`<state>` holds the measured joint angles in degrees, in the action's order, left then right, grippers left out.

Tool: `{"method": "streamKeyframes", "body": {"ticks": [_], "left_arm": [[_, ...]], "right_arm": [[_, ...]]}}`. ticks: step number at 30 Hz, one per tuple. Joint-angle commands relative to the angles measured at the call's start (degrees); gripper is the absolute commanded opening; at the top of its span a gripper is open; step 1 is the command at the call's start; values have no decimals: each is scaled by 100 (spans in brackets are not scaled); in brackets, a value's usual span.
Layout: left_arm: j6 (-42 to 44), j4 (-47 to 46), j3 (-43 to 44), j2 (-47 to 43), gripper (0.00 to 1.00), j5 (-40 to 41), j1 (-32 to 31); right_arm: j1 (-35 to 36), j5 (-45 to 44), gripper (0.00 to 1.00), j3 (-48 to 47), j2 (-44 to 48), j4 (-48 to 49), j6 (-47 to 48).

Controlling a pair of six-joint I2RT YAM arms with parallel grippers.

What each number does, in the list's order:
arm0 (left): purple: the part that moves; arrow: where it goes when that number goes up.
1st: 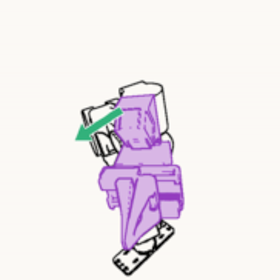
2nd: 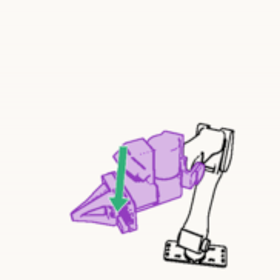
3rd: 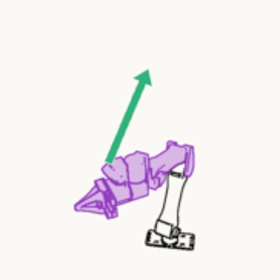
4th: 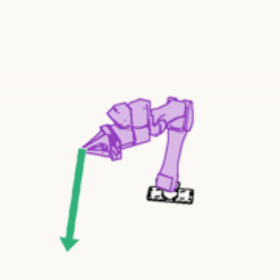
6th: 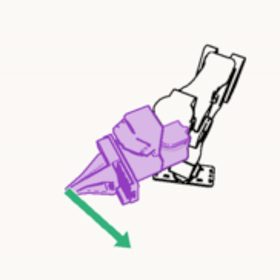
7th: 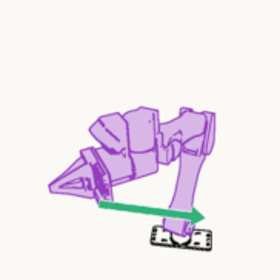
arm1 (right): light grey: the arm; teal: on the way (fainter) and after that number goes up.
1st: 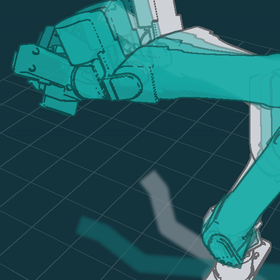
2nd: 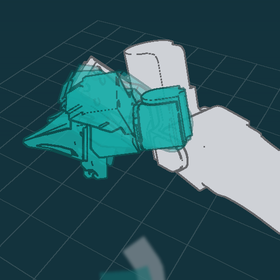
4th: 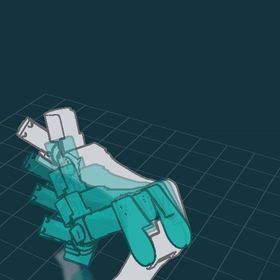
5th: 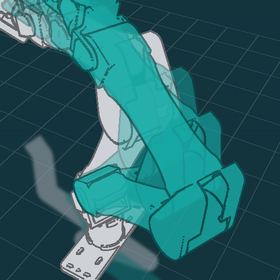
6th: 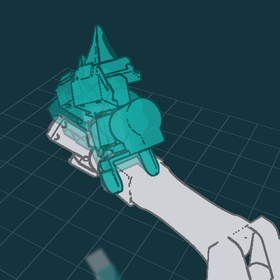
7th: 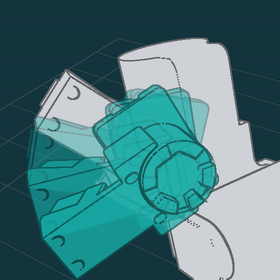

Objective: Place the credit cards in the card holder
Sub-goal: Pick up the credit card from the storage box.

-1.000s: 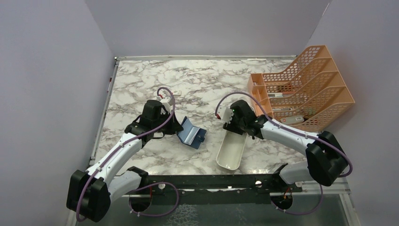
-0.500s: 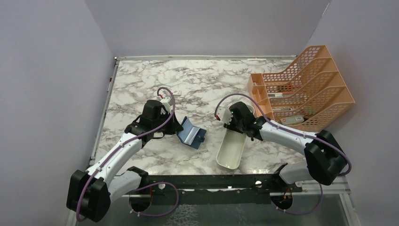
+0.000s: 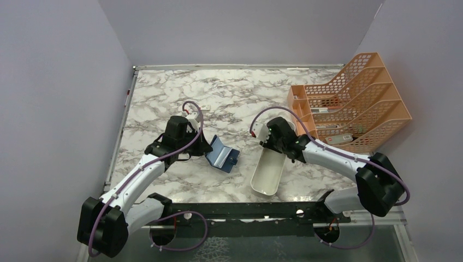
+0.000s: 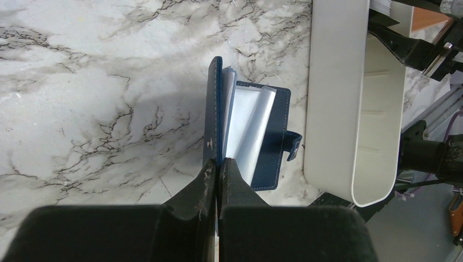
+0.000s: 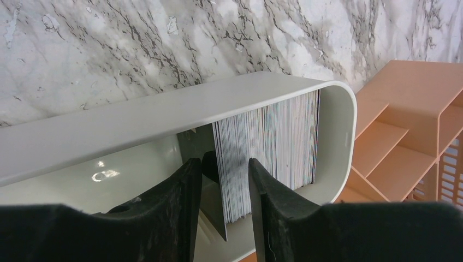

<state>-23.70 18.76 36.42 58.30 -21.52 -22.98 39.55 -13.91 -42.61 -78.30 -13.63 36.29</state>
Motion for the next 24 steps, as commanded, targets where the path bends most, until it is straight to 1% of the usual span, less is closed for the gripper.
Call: {"method": "streamKeyframes", "body": {"ticks": [1, 6, 10, 18, 21, 24], "left_arm": [[71, -121, 58, -83, 0, -106, 26], [59, -120, 58, -82, 0, -84, 29], [68, -126, 56, -61, 0, -89, 32], [68, -116, 58, -66, 0, -85, 37], [60, -118, 54, -82, 0, -72, 40], [59, -113, 51, -82, 0, -68, 41]], "right_arm": [[-9, -128, 40, -252, 109, 66, -126], [-10, -176, 39, -275, 89, -14, -149], [-9, -211, 33, -302, 62, -76, -165], [-9, -433, 32, -355, 211, -178, -140], [-9, -374, 31, -355, 268, -227, -144], [-9, -156, 20, -387, 280, -345, -202]]}}
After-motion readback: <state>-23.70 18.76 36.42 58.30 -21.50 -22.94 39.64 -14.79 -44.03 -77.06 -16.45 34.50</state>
